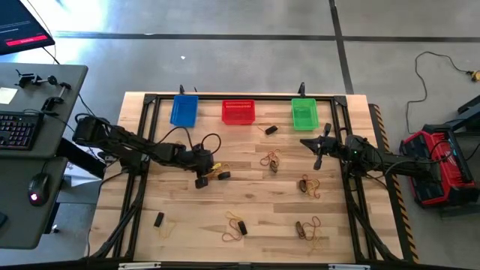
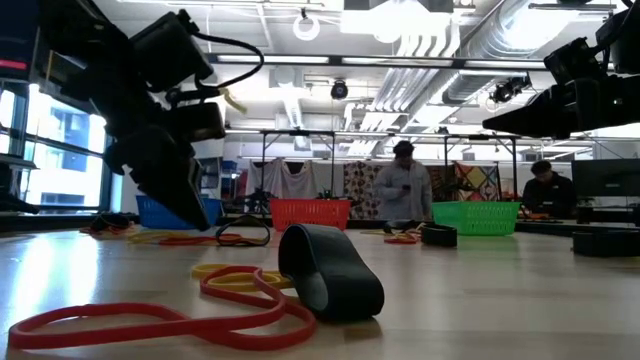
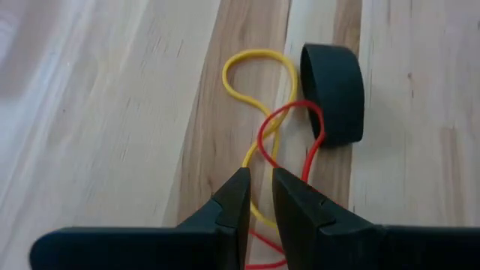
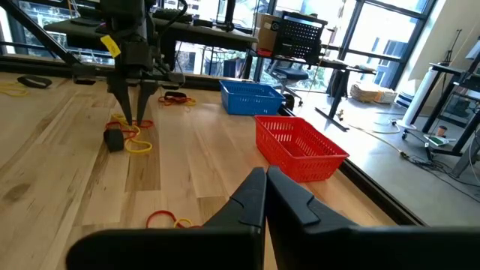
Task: Sort rubber bands into baskets
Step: Put the yellow rubberband into the orange bin
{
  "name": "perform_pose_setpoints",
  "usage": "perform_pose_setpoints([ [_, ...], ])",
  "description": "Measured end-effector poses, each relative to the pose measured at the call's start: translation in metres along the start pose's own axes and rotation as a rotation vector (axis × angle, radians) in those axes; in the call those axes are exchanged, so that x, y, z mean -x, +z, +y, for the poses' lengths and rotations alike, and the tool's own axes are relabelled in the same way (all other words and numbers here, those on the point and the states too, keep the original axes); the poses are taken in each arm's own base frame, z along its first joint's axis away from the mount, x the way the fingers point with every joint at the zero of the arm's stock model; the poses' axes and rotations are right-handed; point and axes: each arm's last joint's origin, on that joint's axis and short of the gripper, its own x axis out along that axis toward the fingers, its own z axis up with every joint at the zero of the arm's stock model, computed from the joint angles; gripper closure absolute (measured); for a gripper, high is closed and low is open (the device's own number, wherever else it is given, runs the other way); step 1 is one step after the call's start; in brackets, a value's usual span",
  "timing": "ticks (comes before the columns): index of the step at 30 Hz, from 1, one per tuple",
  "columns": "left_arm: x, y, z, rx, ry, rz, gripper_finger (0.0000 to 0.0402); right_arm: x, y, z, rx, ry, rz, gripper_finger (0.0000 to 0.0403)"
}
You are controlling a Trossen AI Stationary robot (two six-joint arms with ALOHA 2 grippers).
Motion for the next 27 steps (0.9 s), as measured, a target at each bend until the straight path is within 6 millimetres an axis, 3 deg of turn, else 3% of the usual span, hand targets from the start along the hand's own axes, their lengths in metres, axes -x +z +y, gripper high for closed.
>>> perform_pose_setpoints([
  [16, -0.001, -0.003, 0.008, 0.063, 0.001, 0.050, 0.0350, 0.000, 0.000, 0.000, 0.000, 0.000, 0.001, 0.0403],
  [27, -0.017, -0.007, 0.007, 0.020, 0.014, 0.068, 0.0351, 0.000, 0.000, 0.000, 0.000, 0.000, 0.001, 0.0403],
])
